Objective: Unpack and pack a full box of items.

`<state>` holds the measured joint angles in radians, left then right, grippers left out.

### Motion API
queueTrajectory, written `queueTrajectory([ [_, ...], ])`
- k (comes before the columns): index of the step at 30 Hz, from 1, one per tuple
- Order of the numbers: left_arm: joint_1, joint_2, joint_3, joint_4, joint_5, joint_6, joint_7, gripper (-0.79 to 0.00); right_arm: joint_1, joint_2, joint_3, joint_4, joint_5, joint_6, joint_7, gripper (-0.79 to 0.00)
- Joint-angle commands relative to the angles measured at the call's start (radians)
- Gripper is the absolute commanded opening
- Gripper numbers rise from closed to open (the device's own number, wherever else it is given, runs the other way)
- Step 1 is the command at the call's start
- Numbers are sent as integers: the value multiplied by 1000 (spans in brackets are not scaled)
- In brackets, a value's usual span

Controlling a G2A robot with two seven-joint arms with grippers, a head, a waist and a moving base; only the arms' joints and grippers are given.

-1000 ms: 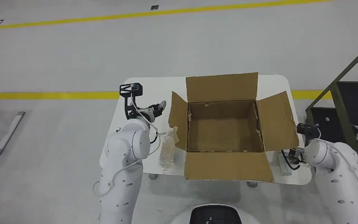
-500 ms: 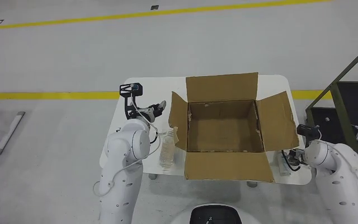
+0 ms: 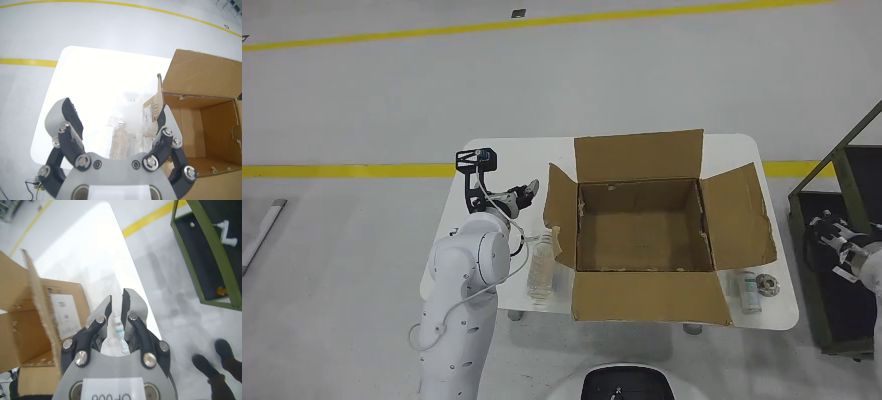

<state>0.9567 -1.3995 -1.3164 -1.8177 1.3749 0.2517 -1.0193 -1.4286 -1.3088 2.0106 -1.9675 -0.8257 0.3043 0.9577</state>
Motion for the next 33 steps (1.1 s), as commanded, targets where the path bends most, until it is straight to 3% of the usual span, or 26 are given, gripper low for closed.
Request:
queueTrajectory([
  [1, 0, 0, 0, 0, 0, 0, 0, 0, -9, -3, 3, -21, 75, -31, -57, -785],
  [5, 0, 0, 0, 0, 0, 0, 0, 0, 13, -1, -37, -27, 169, -117, -78, -785],
  [11, 0, 0, 0, 0, 0, 0, 0, 0, 123, 6, -256, 13, 109, -178, -10, -785],
  [16, 0, 0, 0, 0, 0, 0, 0, 0, 249, 3, -479, 114, -31, -142, 41, -785],
  [23, 0, 0, 0, 0, 0, 0, 0, 0, 426, -26, -735, 347, -176, -9, 9, -785],
  [27, 0, 0, 0, 0, 0, 0, 0, 0, 500, -46, -812, 457, -164, 68, -5, -785],
  [33, 0, 0, 0, 0, 0, 0, 0, 0, 500, -46, -812, 457, -164, 68, -5, -785],
])
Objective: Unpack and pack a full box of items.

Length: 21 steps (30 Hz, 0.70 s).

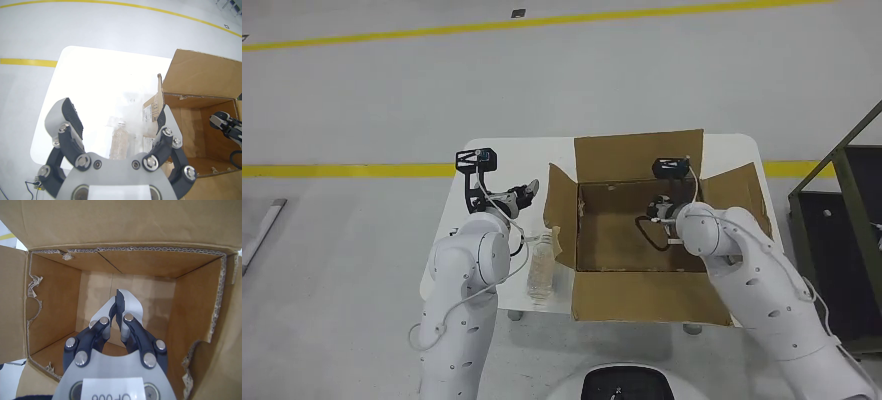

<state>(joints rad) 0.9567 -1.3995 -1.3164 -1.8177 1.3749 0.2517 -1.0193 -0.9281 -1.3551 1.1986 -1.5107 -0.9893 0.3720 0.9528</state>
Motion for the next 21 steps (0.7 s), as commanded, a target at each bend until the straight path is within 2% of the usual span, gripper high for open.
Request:
queueTrajectory([
  [1, 0, 0, 0, 0, 0, 0, 0, 0, 0, 0, 0, 0, 0, 0, 0, -785],
  [17, 0, 0, 0, 0, 0, 0, 0, 0, 0, 0, 0, 0, 0, 0, 0, -785],
  [21, 0, 0, 0, 0, 0, 0, 0, 0, 0, 0, -15, 2, -19, -38, -10, -785],
])
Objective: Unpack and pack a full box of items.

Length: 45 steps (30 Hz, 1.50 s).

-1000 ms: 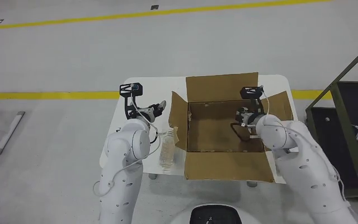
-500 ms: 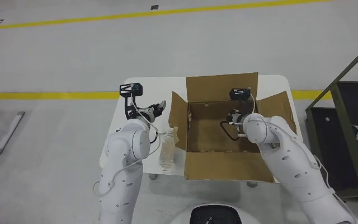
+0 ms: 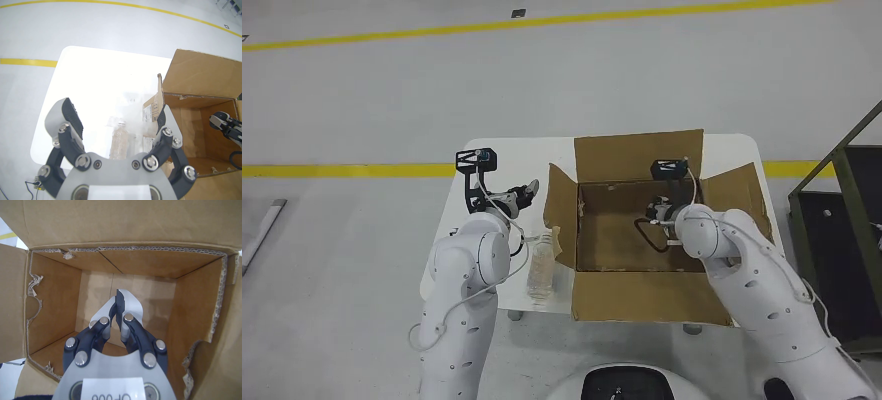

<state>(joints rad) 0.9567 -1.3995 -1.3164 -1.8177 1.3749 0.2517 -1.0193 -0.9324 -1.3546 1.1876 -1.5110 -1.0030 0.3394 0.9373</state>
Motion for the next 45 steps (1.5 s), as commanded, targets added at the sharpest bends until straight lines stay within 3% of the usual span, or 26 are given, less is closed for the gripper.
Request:
queueTrajectory([
  [1, 0, 0, 0, 0, 0, 0, 0, 0, 10, 0, -11, 6, -18, -3, 20, -785],
  [10, 0, 0, 0, 0, 0, 0, 0, 0, -1, 1, -42, -77, -70, -30, 80, -785],
  [18, 0, 0, 0, 0, 0, 0, 0, 0, -192, 33, 173, -325, 95, -270, -135, -785],
  [23, 0, 0, 0, 0, 0, 0, 0, 0, -302, 45, 317, -398, 298, -382, -222, -785],
  [35, 0, 0, 0, 0, 0, 0, 0, 0, -302, 45, 317, -398, 298, -382, -222, -785],
  [41, 0, 0, 0, 0, 0, 0, 0, 0, -349, 50, 414, -445, 218, -436, -522, -785],
  [45, 0, 0, 0, 0, 0, 0, 0, 0, -375, 65, 551, -455, 225, -534, -575, -785],
])
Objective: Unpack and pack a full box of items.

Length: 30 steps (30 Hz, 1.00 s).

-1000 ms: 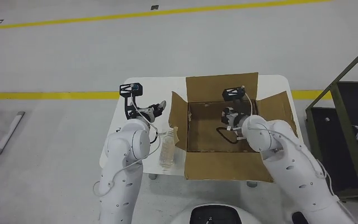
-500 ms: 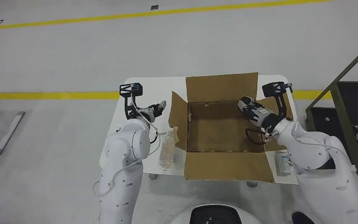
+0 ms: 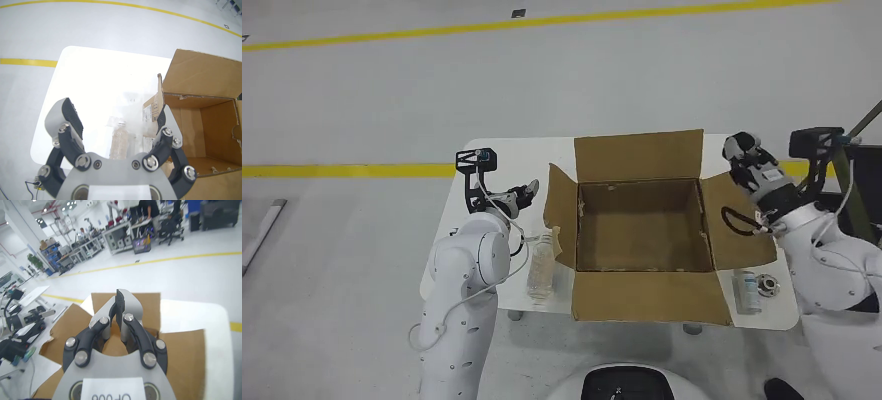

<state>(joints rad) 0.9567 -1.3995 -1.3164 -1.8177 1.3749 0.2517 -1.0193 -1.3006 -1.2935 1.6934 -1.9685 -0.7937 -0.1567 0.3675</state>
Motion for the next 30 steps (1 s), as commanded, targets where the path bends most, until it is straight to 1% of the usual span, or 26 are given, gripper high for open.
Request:
queueTrajectory([
  [1, 0, 0, 0, 0, 0, 0, 0, 0, -21, 10, 101, 3, 25, -83, -12, -785],
  [4, 0, 0, 0, 0, 0, 0, 0, 0, -70, 20, 198, -18, 68, -204, -34, -785],
  [5, 0, 0, 0, 0, 0, 0, 0, 0, -99, 26, 246, -23, 49, -246, -41, -785],
  [6, 0, 0, 0, 0, 0, 0, 0, 0, -113, 28, 263, -28, 28, -260, -40, -785],
  [8, 0, 0, 0, 0, 0, 0, 0, 0, -149, 35, 304, -54, -108, -282, -45, -785],
  [10, 0, 0, 0, 0, 0, 0, 0, 0, -194, 34, 296, -86, -194, -260, -99, -785],
  [11, 0, 0, 0, 0, 0, 0, 0, 0, -207, 32, 288, -91, -196, -252, -116, -785],
  [15, 0, 0, 0, 0, 0, 0, 0, 0, -278, 20, 237, -120, -235, -143, -202, -785],
  [17, 0, 0, 0, 0, 0, 0, 0, 0, -319, 12, 209, -143, -261, -51, -245, -785],
  [30, 0, 0, 0, 0, 0, 0, 0, 0, -319, 12, 209, -143, -261, -51, -245, -785],
])
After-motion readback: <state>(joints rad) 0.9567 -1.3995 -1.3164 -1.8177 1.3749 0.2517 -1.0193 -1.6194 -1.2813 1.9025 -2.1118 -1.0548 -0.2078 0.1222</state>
